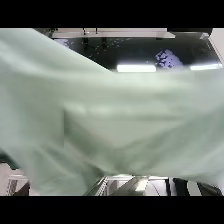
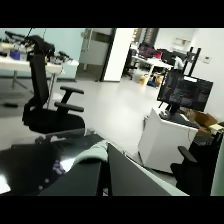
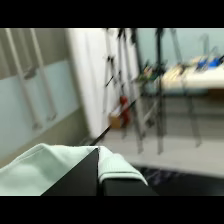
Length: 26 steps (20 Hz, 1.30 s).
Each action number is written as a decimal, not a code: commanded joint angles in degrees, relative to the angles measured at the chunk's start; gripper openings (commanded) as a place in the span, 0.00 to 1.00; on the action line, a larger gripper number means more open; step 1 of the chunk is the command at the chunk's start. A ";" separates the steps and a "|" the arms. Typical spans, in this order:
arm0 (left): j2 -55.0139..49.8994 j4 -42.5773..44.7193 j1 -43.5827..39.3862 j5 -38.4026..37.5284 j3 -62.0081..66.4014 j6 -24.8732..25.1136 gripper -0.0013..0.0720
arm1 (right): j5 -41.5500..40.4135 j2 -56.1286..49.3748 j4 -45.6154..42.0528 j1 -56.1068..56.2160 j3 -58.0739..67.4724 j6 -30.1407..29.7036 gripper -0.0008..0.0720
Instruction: Fold the shirts.
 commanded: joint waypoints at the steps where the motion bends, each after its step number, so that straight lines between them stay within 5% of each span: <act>1: -8.39 13.75 -14.93 5.44 -4.48 2.27 0.06 | 5.66 -14.08 3.45 5.84 -2.01 -2.05 0.03; 6: -31.69 32.30 -32.09 15.08 -7.45 3.17 0.06 | 0.17 -34.47 0.68 15.69 -10.67 -5.33 0.03; 13: -65.11 28.37 -26.29 13.75 2.99 3.58 0.05 | 0.94 -67.52 9.11 9.11 -6.25 -12.13 0.03; 21: -78.23 28.83 -25.86 12.90 19.02 -1.31 0.04 | 12.68 -86.25 15.65 5.66 14.16 -12.74 0.03; 26: -79.78 30.21 -25.11 8.09 22.43 -3.15 0.04 | 17.81 -87.30 8.55 4.87 17.35 -9.70 0.03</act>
